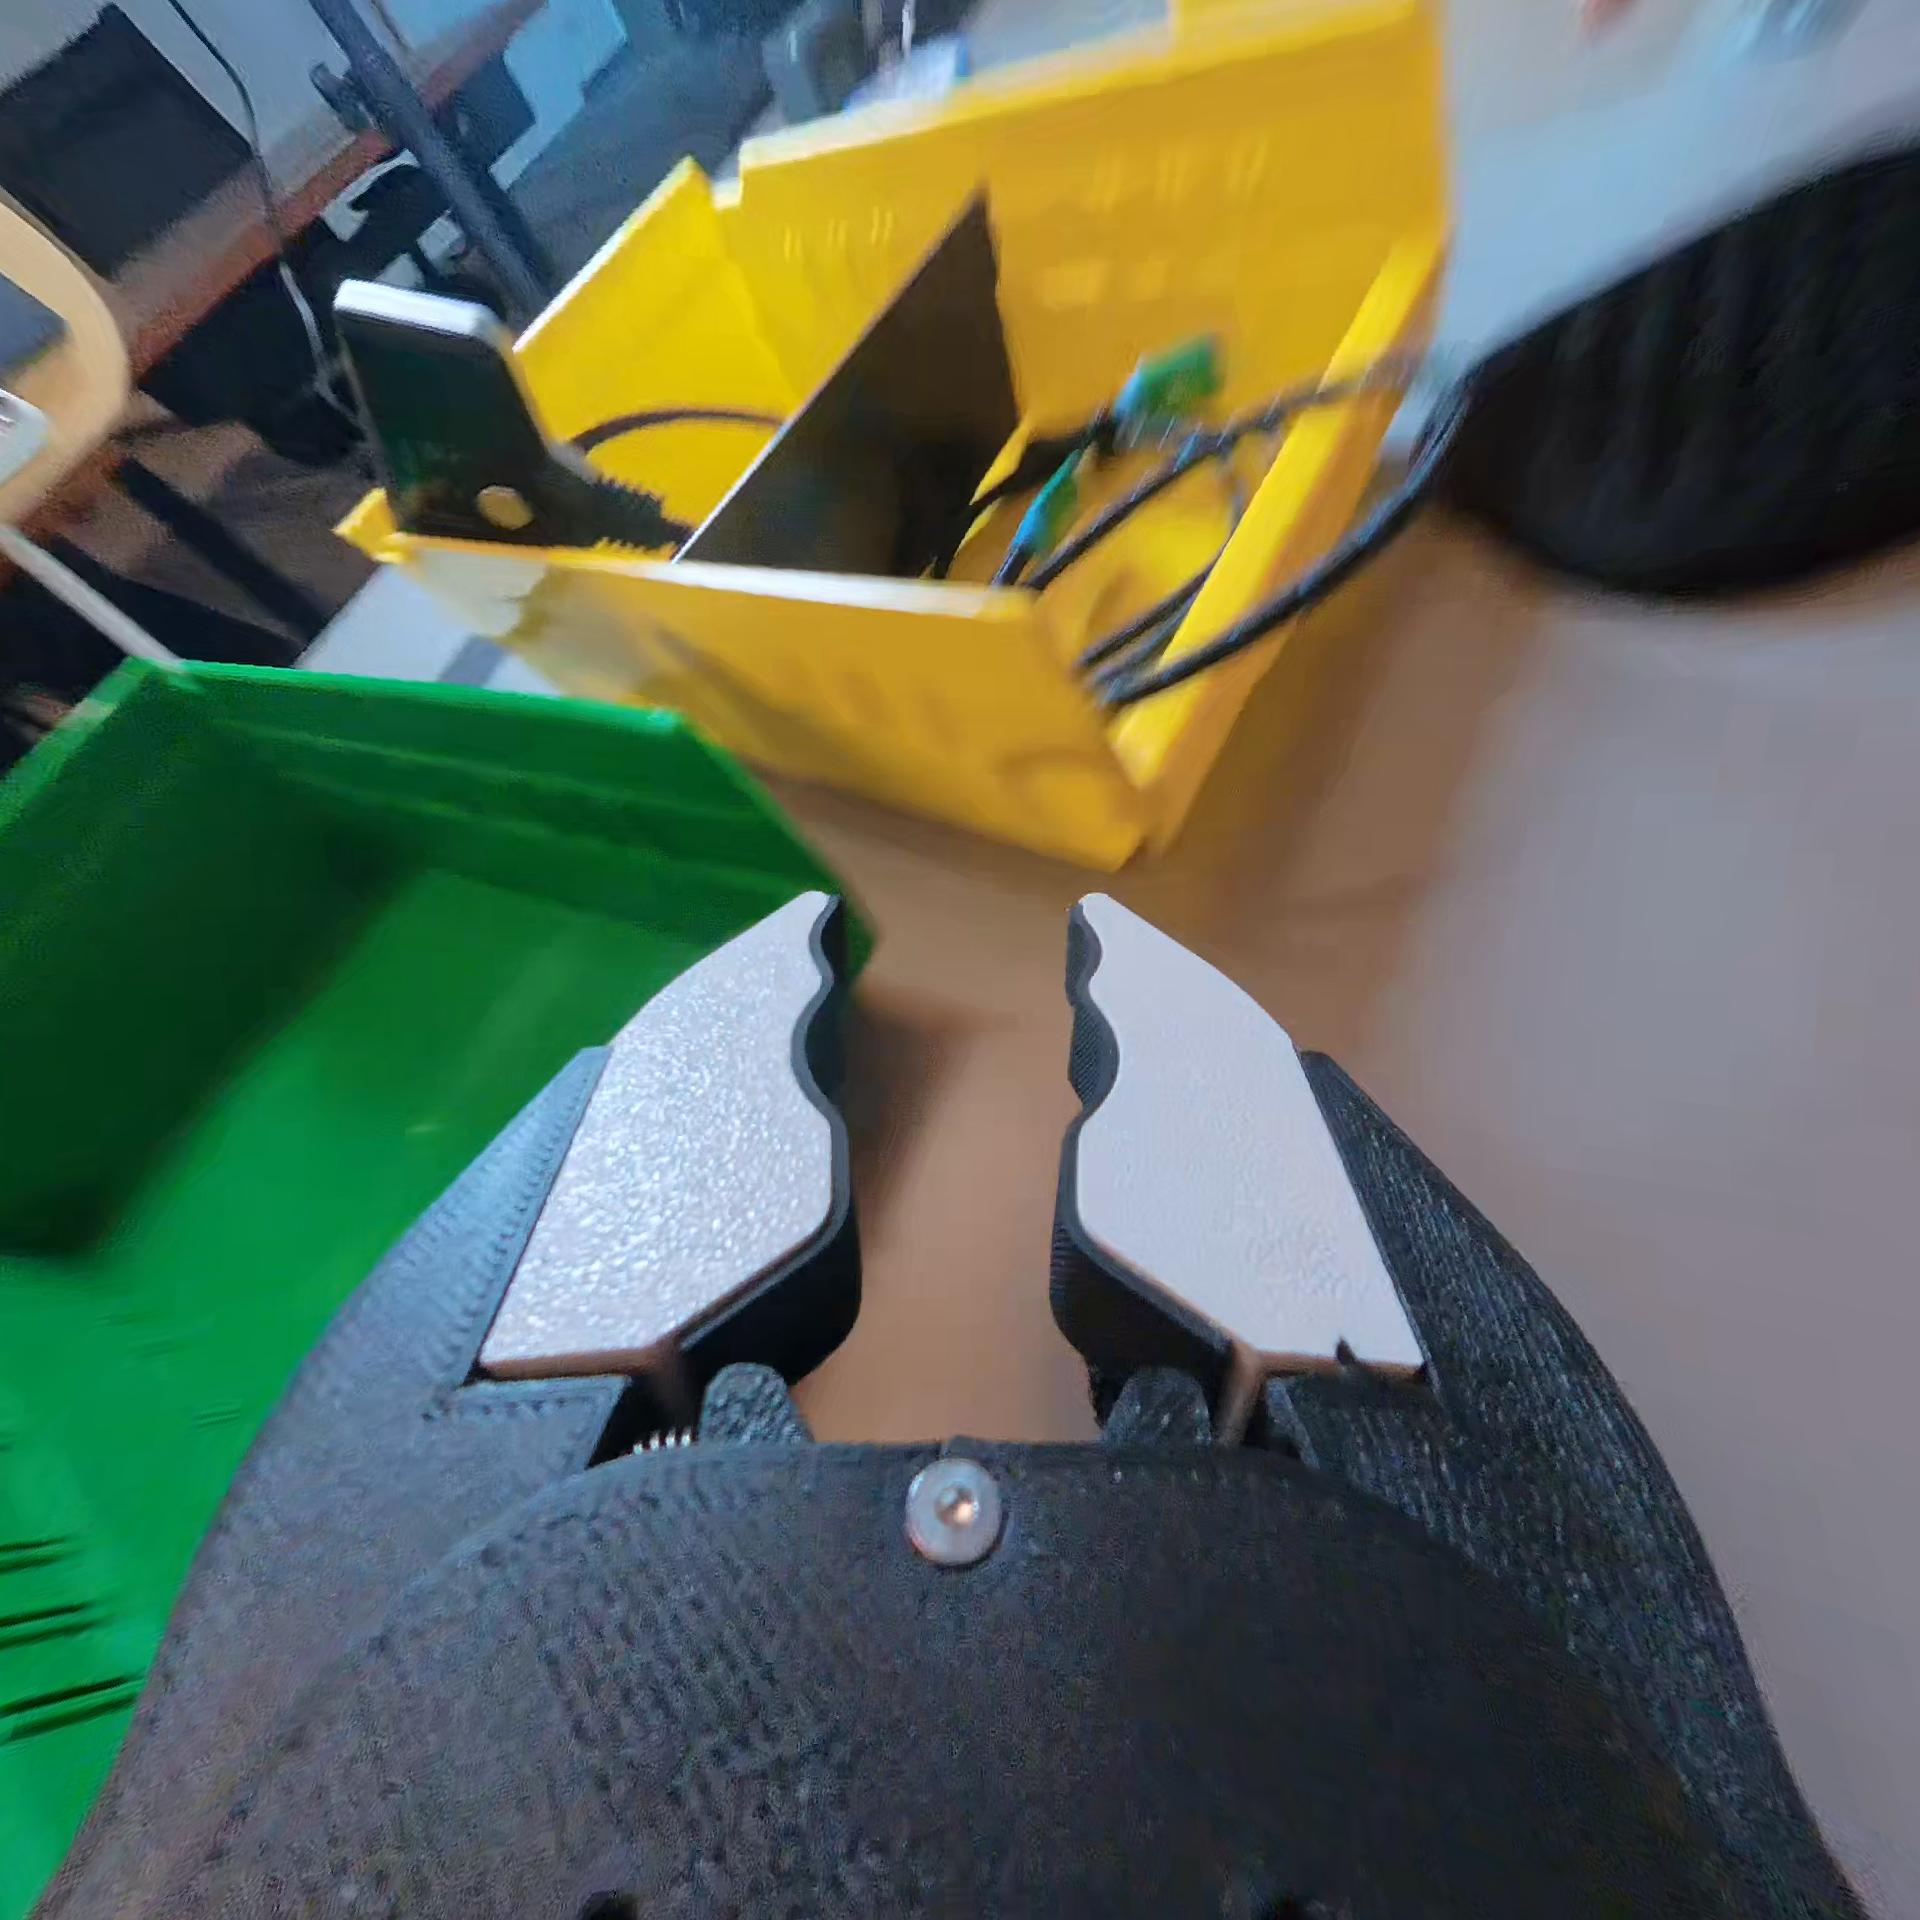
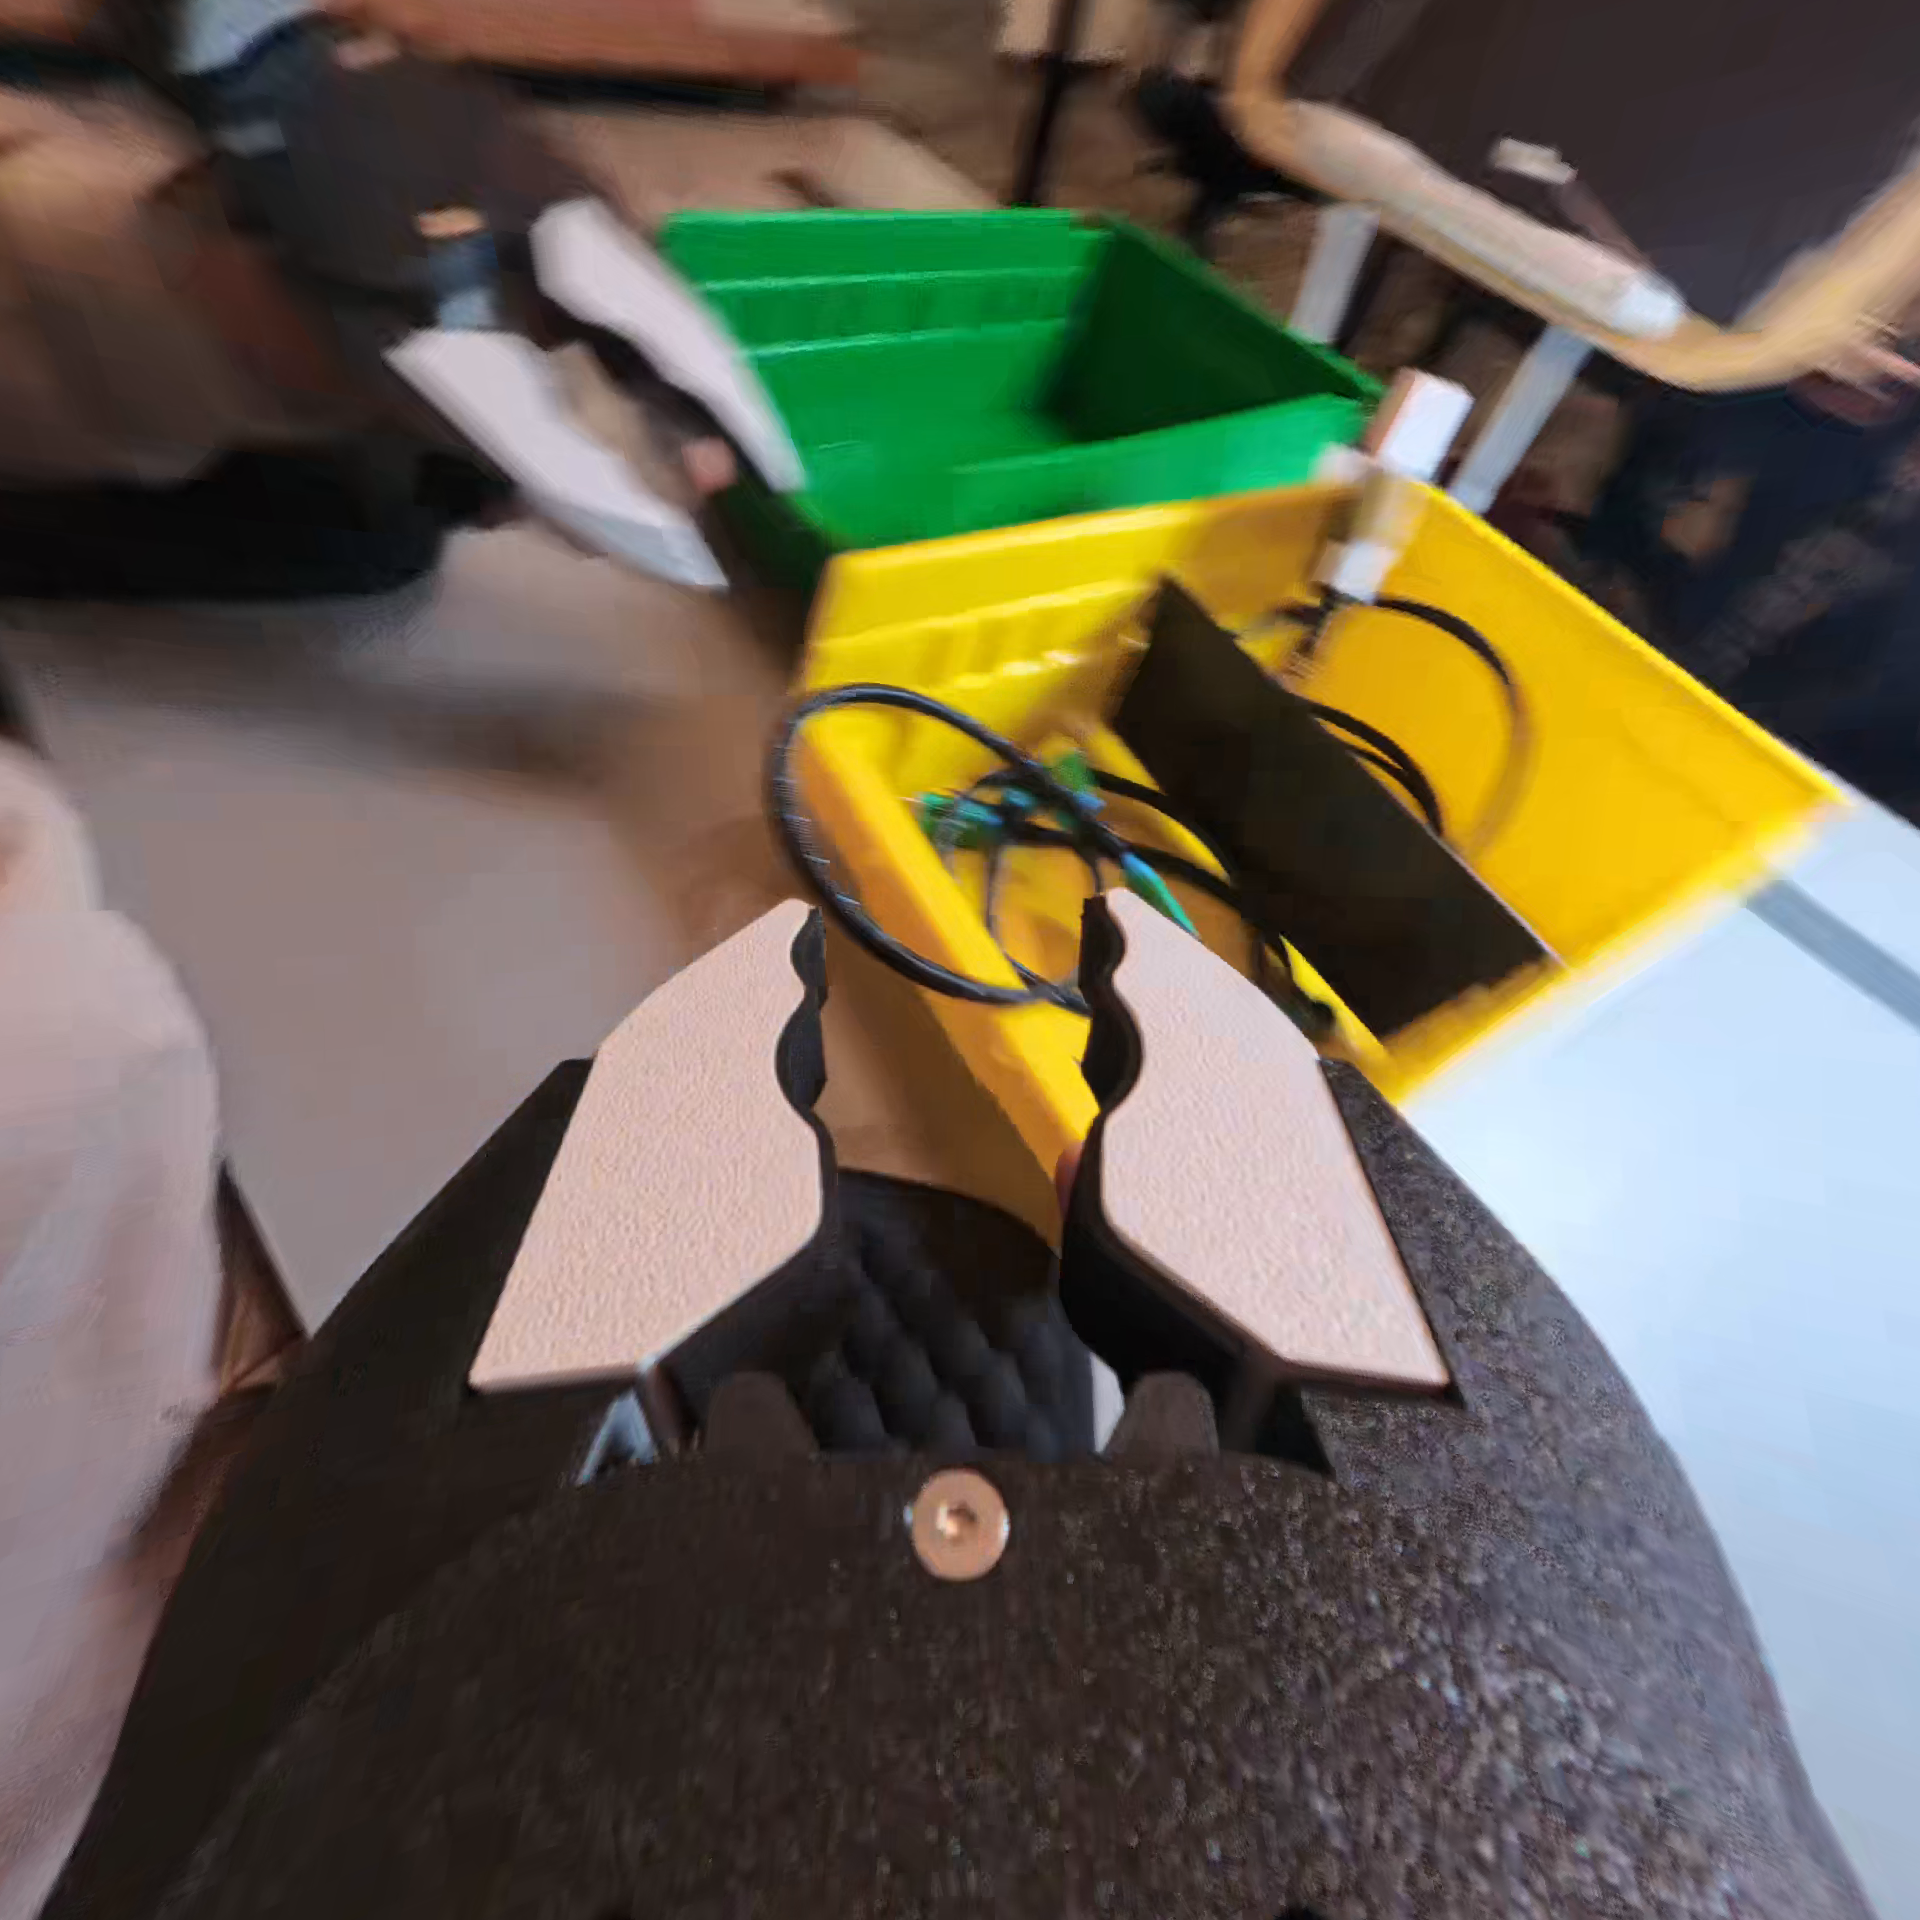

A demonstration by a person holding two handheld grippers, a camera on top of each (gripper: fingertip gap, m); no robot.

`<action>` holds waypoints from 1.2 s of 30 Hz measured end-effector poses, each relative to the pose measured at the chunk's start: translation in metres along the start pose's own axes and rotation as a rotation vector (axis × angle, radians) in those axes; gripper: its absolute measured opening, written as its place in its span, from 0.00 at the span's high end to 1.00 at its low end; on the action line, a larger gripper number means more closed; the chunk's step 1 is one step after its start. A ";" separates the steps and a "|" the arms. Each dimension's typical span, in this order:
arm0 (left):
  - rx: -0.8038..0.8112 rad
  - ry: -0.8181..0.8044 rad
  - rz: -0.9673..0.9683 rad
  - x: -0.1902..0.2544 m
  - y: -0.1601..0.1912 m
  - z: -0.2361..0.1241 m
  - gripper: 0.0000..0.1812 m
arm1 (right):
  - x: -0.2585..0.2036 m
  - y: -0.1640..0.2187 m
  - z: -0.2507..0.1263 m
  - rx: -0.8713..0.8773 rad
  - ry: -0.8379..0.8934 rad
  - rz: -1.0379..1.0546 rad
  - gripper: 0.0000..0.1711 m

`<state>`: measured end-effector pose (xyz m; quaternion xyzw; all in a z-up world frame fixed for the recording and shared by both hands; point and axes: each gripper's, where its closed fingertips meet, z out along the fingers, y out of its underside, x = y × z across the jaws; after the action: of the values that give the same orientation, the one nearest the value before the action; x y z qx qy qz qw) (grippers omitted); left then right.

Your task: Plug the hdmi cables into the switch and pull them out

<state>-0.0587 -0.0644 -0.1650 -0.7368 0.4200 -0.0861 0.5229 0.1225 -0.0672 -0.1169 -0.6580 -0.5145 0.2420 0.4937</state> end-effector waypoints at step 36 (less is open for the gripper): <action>0.398 -0.407 -0.141 -0.012 -0.128 -0.082 0.91 | 0.025 -0.095 -0.050 0.241 0.483 -0.174 0.93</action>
<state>-0.0452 -0.1002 -0.0167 -0.6493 0.2291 -0.0534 0.7232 0.1306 -0.0659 -0.0071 -0.5864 -0.4042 0.0942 0.6956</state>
